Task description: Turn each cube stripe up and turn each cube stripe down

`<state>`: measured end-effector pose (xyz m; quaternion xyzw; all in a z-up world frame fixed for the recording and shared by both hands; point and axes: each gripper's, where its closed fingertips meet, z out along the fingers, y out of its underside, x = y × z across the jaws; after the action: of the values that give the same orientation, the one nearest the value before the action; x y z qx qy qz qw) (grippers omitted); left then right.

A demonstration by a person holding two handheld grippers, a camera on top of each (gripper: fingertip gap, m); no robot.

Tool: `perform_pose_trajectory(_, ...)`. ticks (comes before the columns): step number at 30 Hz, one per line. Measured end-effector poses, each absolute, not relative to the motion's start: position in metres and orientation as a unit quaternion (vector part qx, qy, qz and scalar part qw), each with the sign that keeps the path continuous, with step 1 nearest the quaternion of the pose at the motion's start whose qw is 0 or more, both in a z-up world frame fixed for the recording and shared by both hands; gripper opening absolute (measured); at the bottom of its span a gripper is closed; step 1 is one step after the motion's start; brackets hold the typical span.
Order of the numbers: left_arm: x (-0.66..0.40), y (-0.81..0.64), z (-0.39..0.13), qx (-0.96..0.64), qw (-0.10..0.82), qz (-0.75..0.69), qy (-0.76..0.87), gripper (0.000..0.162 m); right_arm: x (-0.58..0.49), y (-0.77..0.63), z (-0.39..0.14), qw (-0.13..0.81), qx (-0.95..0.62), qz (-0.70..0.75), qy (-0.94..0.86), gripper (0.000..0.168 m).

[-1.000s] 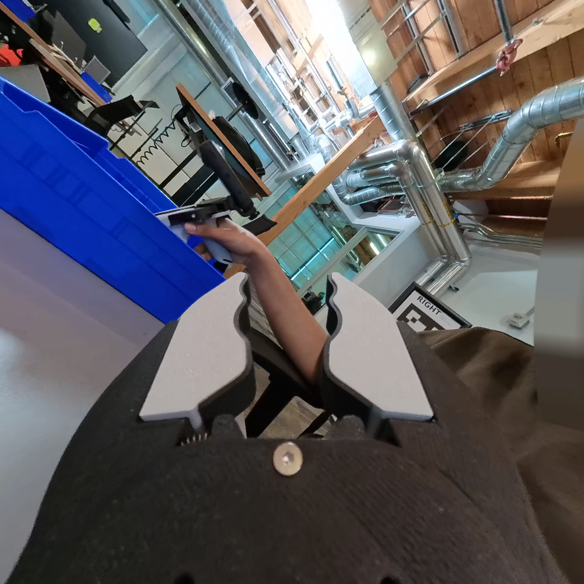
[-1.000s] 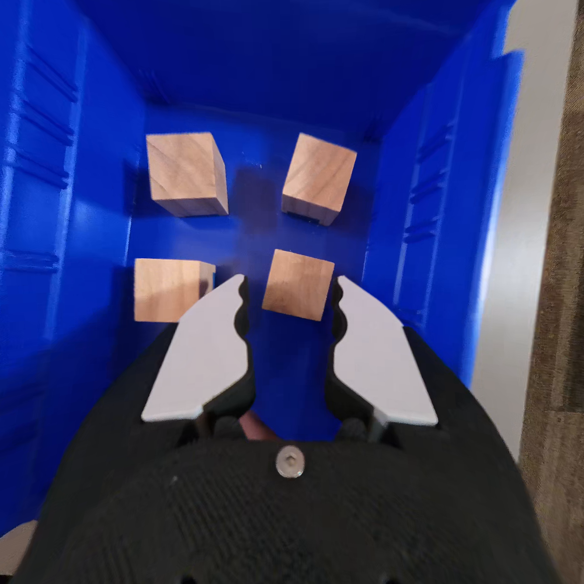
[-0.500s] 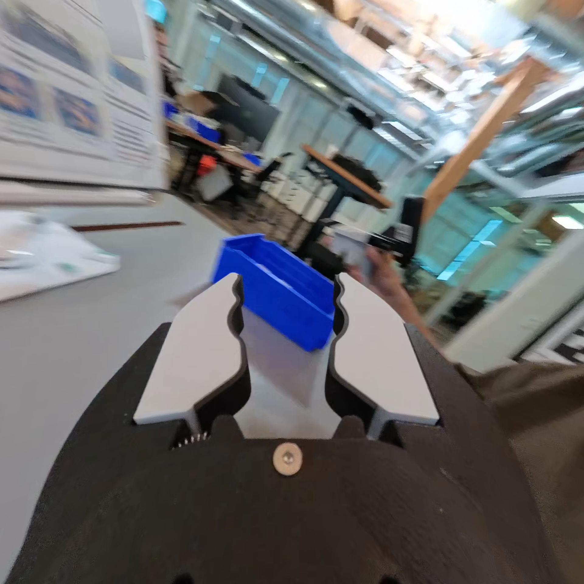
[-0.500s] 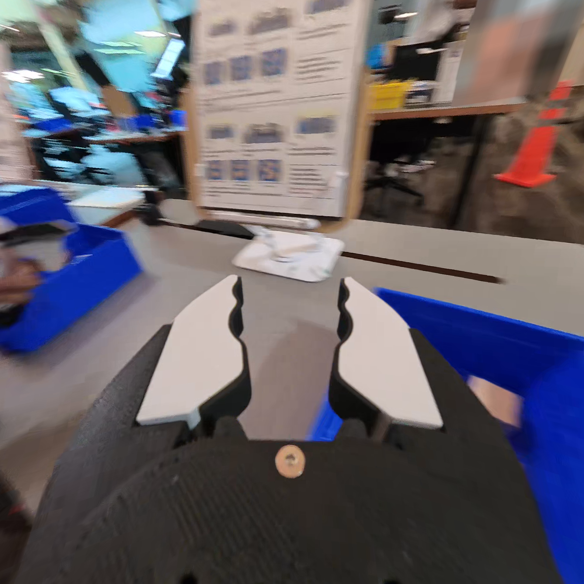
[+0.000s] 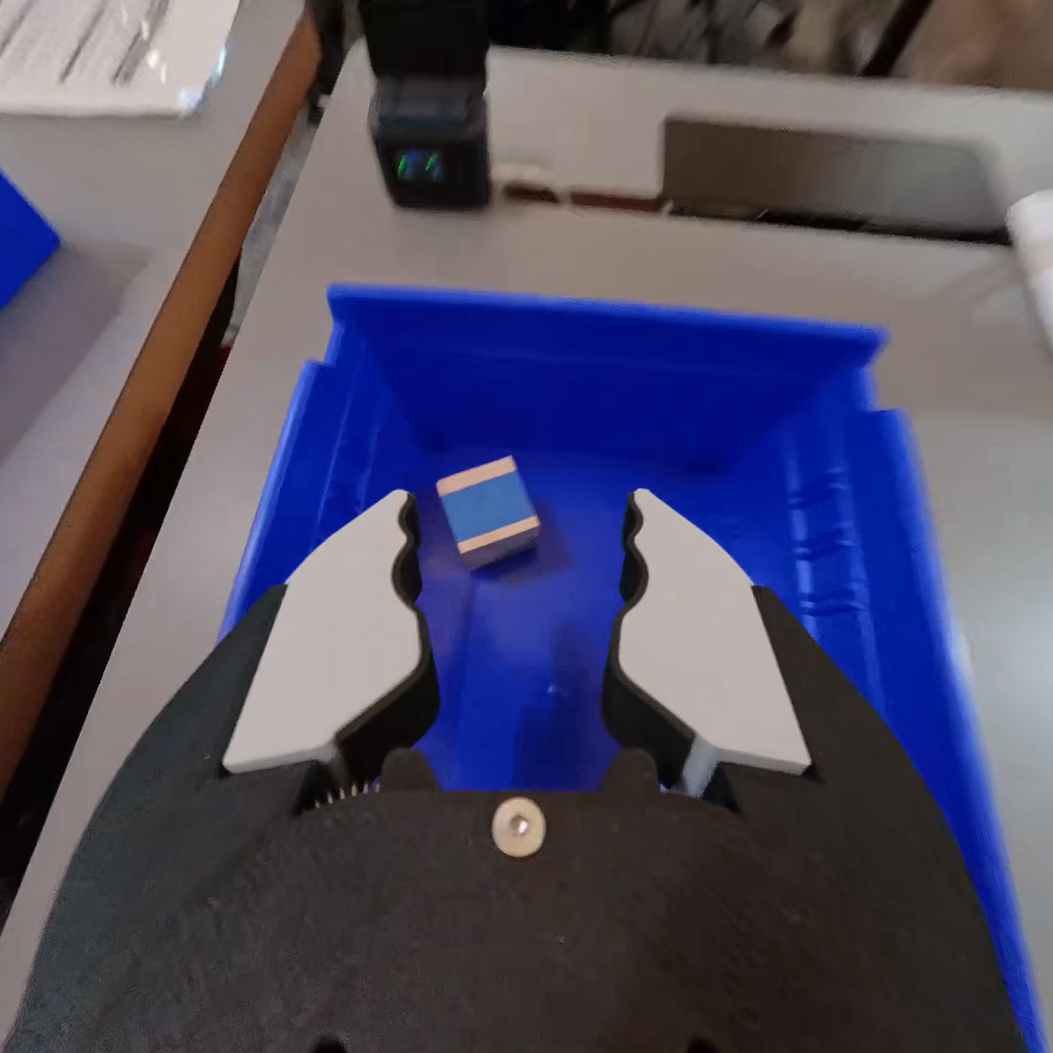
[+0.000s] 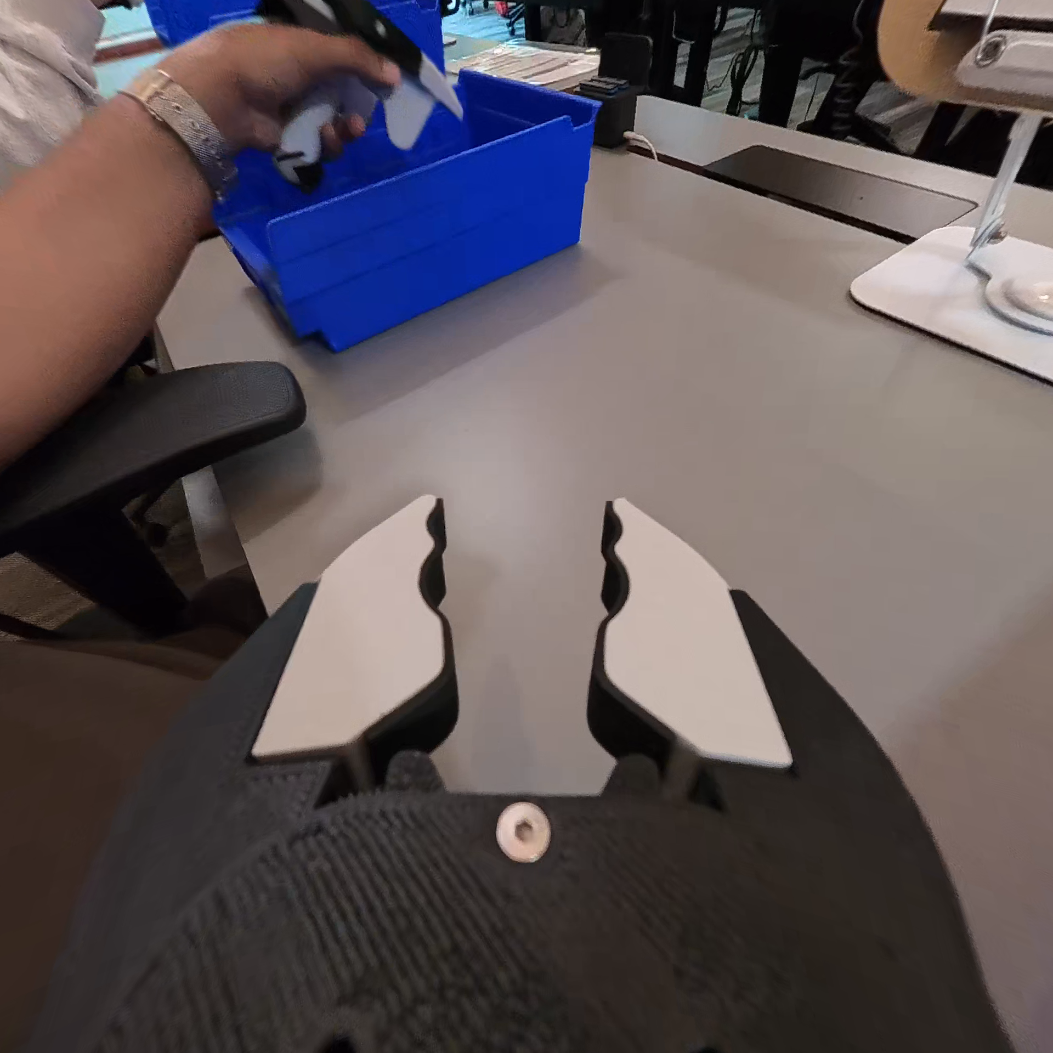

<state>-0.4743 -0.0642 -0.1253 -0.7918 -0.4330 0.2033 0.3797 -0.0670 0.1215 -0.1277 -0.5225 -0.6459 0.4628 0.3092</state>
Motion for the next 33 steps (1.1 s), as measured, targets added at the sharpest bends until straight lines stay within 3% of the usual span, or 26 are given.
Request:
perform_pose_trajectory(6, -0.495, -0.073, -0.173, -0.806, 0.256, 0.253, -0.469, 0.051, -0.058, 0.127, -0.148, 0.257, -0.558, 0.482, -0.625, 0.049)
perform_pose_trajectory(11, -0.497, -0.066, -0.201, -0.809, 0.246, 0.201, -0.494, 0.054, -0.053, 0.137, -0.144, 0.231, -0.583, 0.515, -0.585, 0.047)
perform_pose_trajectory(13, -0.503, -0.067, -0.197, -0.801, 0.261, 0.213, -0.494, 0.048, -0.052, 0.139, -0.143, 0.229, -0.585, 0.519, -0.58, 0.046)
perform_pose_trajectory(15, -0.504, -0.062, -0.168, -0.782, 0.315, 0.218, -0.492, 0.047, -0.052, 0.142, -0.143, 0.232, -0.585, 0.516, -0.582, 0.045)
perform_pose_trajectory(18, -0.49, -0.042, -0.078, -0.733, 0.453, 0.216, -0.459, 0.047, -0.053, 0.143, -0.144, 0.235, -0.583, 0.516, -0.582, 0.043)
perform_pose_trajectory(22, -0.401, 0.026, 0.049, -0.666, 0.678, 0.027, -0.31, 0.047, -0.056, 0.144, -0.133, 0.232, -0.579, 0.551, -0.555, 0.04)
perform_pose_trajectory(24, -0.344, 0.059, 0.083, -0.648, 0.724, -0.081, -0.223, 0.046, -0.056, 0.149, -0.12, 0.234, -0.574, 0.581, -0.528, 0.04)
perform_pose_trajectory(28, -0.239, 0.123, 0.095, -0.64, 0.722, -0.247, -0.093, 0.046, -0.045, 0.172, -0.083, 0.246, -0.55, 0.665, -0.442, 0.047)
perform_pose_trajectory(33, -0.119, 0.184, 0.064, -0.601, 0.673, -0.431, 0.016, 0.047, -0.023, 0.211, -0.049, 0.274, -0.516, 0.728, -0.358, 0.063)
